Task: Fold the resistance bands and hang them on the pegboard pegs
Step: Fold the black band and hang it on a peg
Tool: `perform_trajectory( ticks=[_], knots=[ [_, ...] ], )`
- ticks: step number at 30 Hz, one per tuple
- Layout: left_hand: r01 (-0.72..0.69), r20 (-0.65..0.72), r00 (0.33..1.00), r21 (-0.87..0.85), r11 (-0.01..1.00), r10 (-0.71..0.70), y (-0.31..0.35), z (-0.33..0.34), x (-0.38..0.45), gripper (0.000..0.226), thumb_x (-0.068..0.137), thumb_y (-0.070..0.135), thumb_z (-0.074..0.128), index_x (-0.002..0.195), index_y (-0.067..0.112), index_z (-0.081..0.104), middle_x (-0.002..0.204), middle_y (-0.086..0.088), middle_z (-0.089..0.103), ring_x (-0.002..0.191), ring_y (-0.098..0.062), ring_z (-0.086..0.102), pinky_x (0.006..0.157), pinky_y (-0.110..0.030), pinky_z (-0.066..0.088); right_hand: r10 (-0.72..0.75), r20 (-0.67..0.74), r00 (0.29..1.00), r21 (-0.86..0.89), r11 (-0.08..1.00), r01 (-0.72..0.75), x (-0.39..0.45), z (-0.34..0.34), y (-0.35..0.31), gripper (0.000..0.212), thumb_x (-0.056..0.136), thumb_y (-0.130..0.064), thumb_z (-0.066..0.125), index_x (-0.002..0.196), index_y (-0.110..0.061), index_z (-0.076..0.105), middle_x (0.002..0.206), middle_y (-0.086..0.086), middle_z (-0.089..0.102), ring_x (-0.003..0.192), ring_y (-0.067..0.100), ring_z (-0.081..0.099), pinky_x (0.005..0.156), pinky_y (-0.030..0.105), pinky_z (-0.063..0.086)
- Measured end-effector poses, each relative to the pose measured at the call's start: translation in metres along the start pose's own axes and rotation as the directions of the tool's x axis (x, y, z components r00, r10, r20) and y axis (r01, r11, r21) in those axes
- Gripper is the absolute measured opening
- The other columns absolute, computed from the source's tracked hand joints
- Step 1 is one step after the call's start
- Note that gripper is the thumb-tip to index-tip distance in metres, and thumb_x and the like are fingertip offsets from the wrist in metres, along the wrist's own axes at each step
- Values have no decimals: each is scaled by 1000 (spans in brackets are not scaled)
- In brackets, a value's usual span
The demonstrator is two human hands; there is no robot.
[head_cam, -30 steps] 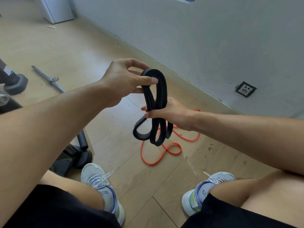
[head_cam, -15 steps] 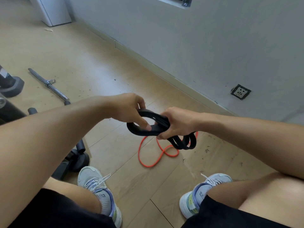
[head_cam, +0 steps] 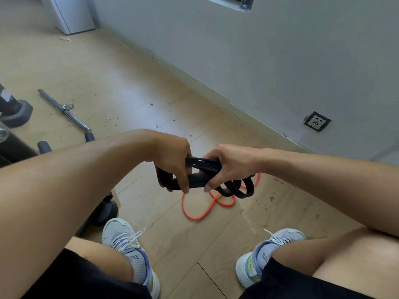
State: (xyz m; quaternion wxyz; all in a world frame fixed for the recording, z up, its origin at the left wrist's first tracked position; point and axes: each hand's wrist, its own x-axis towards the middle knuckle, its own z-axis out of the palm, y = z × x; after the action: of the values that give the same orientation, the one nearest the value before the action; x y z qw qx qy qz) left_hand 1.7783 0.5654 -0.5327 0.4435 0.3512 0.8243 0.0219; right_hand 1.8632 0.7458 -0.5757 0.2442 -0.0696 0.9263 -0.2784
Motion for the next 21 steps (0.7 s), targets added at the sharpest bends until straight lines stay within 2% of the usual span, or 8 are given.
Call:
perform_trajectory(
  ticks=[2,4,8,11,13,15,18,21],
  knots=[
    [0,-61,998,-6,1000,0,-1,-2,-1,38,67,31,90,99,20,72,78,-2,79,77,-20,78,74,-26,58,-17,-73,997,37,999,20,-2,-1,2,36,73,-47,90,89,-26,66,74,1,69,60,8,60,61,30,47],
    [-11,-157,987,33,999,16,-4,-3,-2,34,65,34,91,92,26,71,76,4,77,74,-14,74,60,-22,50,-24,-131,991,76,997,34,-3,-1,3,44,71,-53,90,96,-26,66,79,4,69,65,13,62,65,37,50],
    [-89,-334,938,32,996,94,-9,-6,-4,33,64,36,90,88,33,69,77,8,74,73,-12,67,65,-30,55,-28,-152,988,116,992,46,-3,0,6,42,72,-53,89,101,-31,67,84,-4,73,77,14,69,77,46,55],
    [-149,-413,902,-29,988,125,-14,-10,-10,33,68,32,88,96,36,72,70,14,75,68,-7,69,59,-19,52,-5,-176,984,287,956,56,-4,-2,9,38,76,-37,92,105,-23,71,79,-7,72,73,8,67,69,32,51],
    [-172,-425,896,-60,983,131,-17,-11,-14,32,70,28,88,98,35,74,68,19,74,65,-3,69,52,-10,46,8,-185,983,375,925,64,-3,-3,13,38,79,-28,91,110,-21,71,83,-10,75,75,7,68,72,23,50],
    [-171,-423,897,-75,982,124,-20,-12,-15,34,70,28,88,99,35,73,68,18,74,62,0,69,50,-8,44,10,-188,982,393,917,66,-1,-2,15,40,81,-24,90,116,-20,72,94,-6,79,83,10,72,79,25,54],
    [-145,-416,904,-87,986,96,-23,-12,-14,48,67,33,90,109,39,66,72,18,75,65,0,70,59,-17,50,-6,-216,976,356,931,85,-1,1,16,40,85,-23,86,122,-21,72,107,-5,80,100,12,76,97,35,58],
    [-133,-427,901,-99,986,78,-25,-12,-11,72,65,35,91,126,41,54,75,15,76,64,1,70,61,-19,49,-20,-260,965,301,948,101,-2,3,13,31,90,-19,79,121,-22,73,108,-8,79,106,7,73,102,37,56]
  ],
)
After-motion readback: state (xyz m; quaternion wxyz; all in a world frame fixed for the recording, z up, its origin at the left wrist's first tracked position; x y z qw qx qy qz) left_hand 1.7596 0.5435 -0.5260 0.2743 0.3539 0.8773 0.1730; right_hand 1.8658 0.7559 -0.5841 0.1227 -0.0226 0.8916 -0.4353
